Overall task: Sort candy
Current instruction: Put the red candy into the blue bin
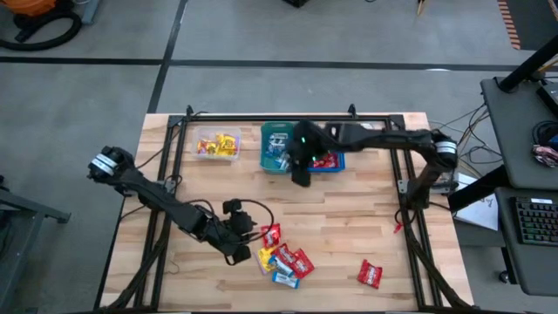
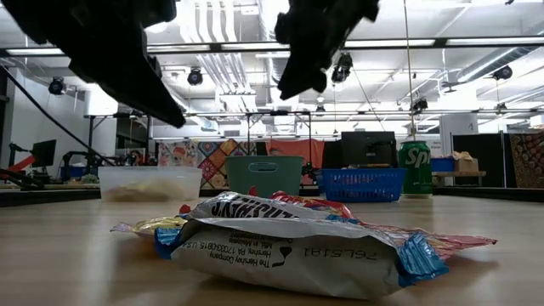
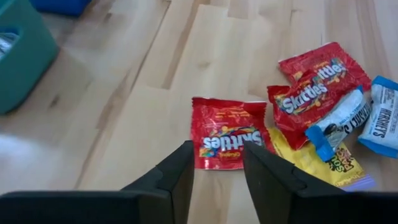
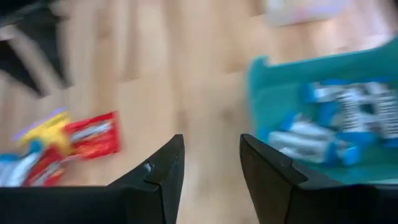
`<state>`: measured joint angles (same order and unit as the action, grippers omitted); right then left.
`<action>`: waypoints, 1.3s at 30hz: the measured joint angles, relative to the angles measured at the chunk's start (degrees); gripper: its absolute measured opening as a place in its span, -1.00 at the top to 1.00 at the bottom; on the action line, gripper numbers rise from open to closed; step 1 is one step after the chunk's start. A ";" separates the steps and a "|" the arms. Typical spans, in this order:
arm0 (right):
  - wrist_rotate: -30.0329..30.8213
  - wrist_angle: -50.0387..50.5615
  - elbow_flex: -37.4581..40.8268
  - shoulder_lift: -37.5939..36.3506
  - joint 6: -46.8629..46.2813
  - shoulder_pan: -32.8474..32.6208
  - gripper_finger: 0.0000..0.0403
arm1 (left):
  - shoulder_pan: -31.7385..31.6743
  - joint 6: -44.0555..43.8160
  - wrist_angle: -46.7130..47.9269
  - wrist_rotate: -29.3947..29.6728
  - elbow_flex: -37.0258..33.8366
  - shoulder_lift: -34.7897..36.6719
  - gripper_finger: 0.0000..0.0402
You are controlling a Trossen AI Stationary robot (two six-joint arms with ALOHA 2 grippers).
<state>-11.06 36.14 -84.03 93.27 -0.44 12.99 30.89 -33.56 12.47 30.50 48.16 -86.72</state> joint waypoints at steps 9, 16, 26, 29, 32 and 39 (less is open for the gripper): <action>4.58 -1.86 10.11 -7.74 -11.14 -13.79 0.26 | 0.38 1.10 -8.00 0.00 0.00 -6.92 0.06; 8.29 -2.41 15.31 -8.47 -22.04 -22.76 0.28 | 0.42 1.58 -15.21 -0.02 0.00 -13.33 0.01; 8.62 -17.64 23.84 -7.97 -37.39 -27.76 0.28 | 0.26 3.00 -21.53 0.24 0.00 -17.72 0.02; 8.72 -28.43 28.63 -7.93 -46.98 -27.36 0.28 | 0.22 2.91 -21.45 0.33 0.00 -18.10 0.02; 8.91 -35.17 32.15 -7.86 -53.35 -26.44 0.25 | 0.22 2.92 -21.38 0.51 0.00 -18.11 0.02; 12.20 -37.65 34.62 -5.15 -59.62 -25.96 0.24 | 0.24 3.14 -18.79 0.49 0.00 -16.19 0.02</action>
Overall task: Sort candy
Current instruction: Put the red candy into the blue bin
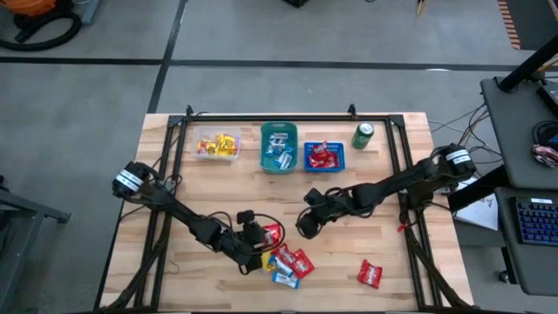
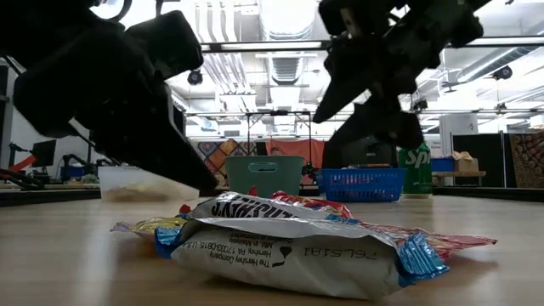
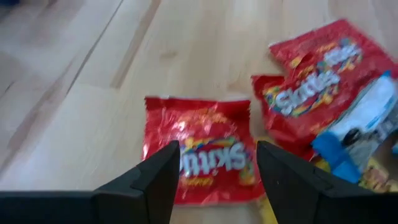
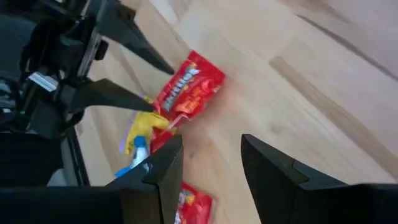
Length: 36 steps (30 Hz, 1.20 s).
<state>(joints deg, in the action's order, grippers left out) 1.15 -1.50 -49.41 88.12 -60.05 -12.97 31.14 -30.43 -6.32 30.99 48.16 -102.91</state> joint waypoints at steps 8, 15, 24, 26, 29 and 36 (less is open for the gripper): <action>0.11 -2.29 -4.85 9.51 2.07 0.39 0.24 | 0.30 0.16 5.83 -0.03 -0.17 1.79 0.07; -0.29 -2.26 -9.89 15.47 3.69 0.50 0.24 | 0.70 -1.32 4.66 -0.12 -2.17 1.79 0.28; -2.21 -2.16 -14.23 19.75 3.50 0.63 0.24 | 0.78 -2.47 -5.54 -0.51 -7.29 0.77 0.53; -2.45 -2.21 -14.53 20.01 3.50 0.63 0.24 | 0.81 -3.36 -5.63 -0.51 -7.93 0.74 0.56; -2.47 -2.64 -15.40 20.55 3.50 0.63 0.24 | 0.85 -4.53 -5.87 -0.49 -8.70 0.74 0.60; -2.50 -1.88 -16.17 23.03 3.48 0.63 0.24 | 0.92 -4.72 -6.80 -0.48 -9.01 0.74 0.61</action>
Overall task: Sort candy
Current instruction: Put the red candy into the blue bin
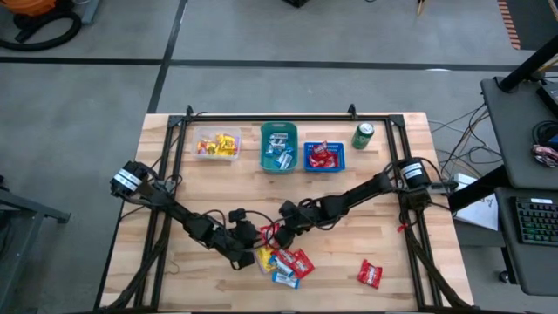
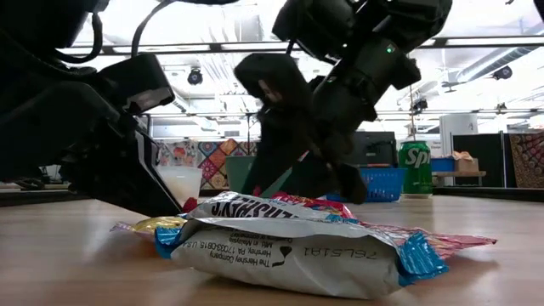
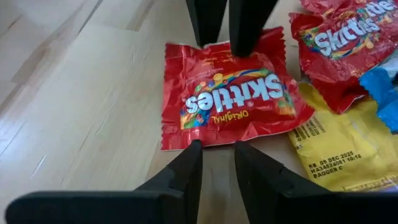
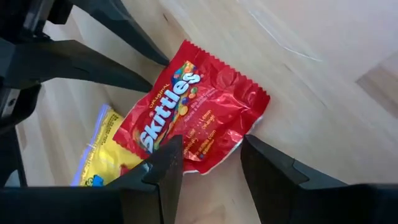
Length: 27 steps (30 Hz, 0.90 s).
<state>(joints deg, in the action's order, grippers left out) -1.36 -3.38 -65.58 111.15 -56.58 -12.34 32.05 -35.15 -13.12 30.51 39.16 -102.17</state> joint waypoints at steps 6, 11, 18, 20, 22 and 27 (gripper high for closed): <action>-0.23 -0.53 -0.48 1.09 0.38 0.24 0.24 | 0.00 -0.20 -1.53 0.01 -0.78 -0.02 0.61; -0.25 -2.67 -0.46 1.22 2.92 0.35 0.24 | 0.00 -0.93 -3.58 0.01 -1.90 -0.02 0.61; -0.16 -6.52 -0.50 1.38 5.39 0.66 0.35 | 0.00 -1.35 -5.45 0.22 -2.86 -0.02 0.61; -0.16 -6.40 -0.50 1.38 6.43 0.79 0.44 | 0.00 -1.37 -5.45 0.31 -2.89 -0.02 0.61; -0.16 -6.58 -0.50 1.38 7.07 1.02 0.56 | 0.00 -1.33 -5.43 0.33 -2.91 -0.02 0.61; -0.14 -6.60 -0.50 1.38 9.19 1.27 0.90 | 0.02 -1.30 -5.40 0.42 -2.91 -0.02 0.61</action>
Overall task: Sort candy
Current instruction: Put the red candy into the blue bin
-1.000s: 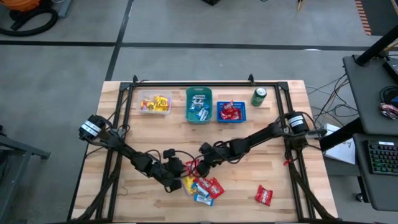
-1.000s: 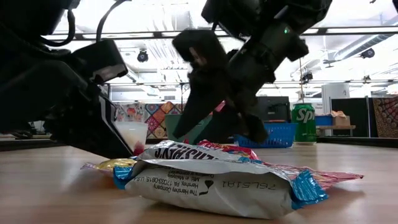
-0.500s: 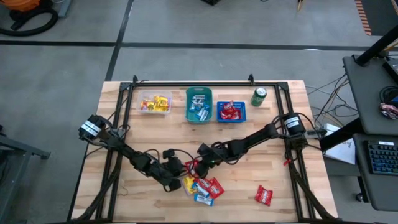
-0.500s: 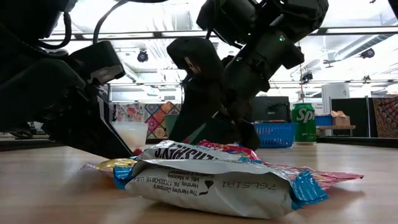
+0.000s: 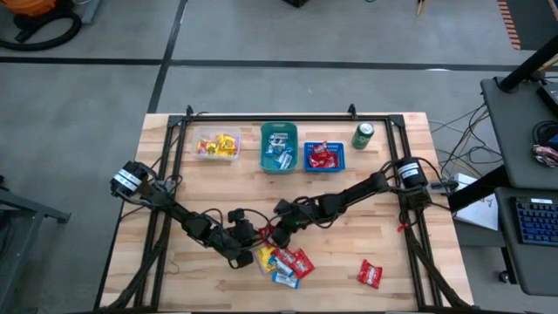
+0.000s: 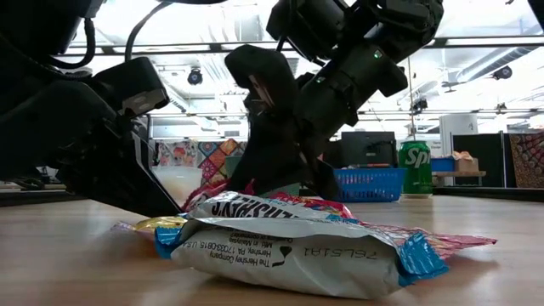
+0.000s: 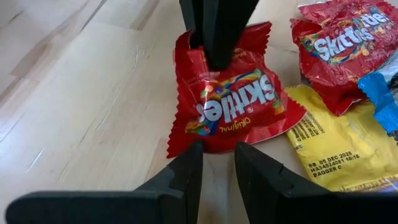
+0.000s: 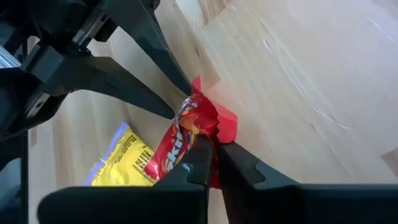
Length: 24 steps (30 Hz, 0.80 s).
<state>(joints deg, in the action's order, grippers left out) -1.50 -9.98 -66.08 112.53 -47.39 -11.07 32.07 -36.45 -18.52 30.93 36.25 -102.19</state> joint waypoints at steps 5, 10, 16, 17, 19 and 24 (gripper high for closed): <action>0.00 0.25 0.00 -0.39 2.01 0.27 0.95 | 0.16 0.11 0.12 0.02 0.02 0.17 0.61; 0.06 2.92 -0.02 -3.00 5.04 0.93 0.96 | 0.53 0.15 1.70 -0.02 -0.07 2.13 0.61; 2.31 10.19 -0.02 -8.16 9.61 2.57 0.96 | 0.64 0.99 5.42 0.01 -0.07 6.53 0.61; 2.92 12.16 -0.02 -9.27 10.63 2.95 0.96 | 0.68 1.29 5.95 0.03 -0.07 7.48 0.61; 4.62 17.45 -0.02 -12.08 12.47 3.99 0.96 | 0.73 1.56 6.73 0.04 -0.07 9.34 0.61; 10.60 29.50 -0.02 -20.74 15.57 7.33 0.96 | 0.79 1.68 9.54 0.03 0.11 14.25 0.61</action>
<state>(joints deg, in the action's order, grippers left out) 9.11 19.53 -66.11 91.79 -31.82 -3.74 32.86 -34.77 -8.98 30.96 36.36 -87.94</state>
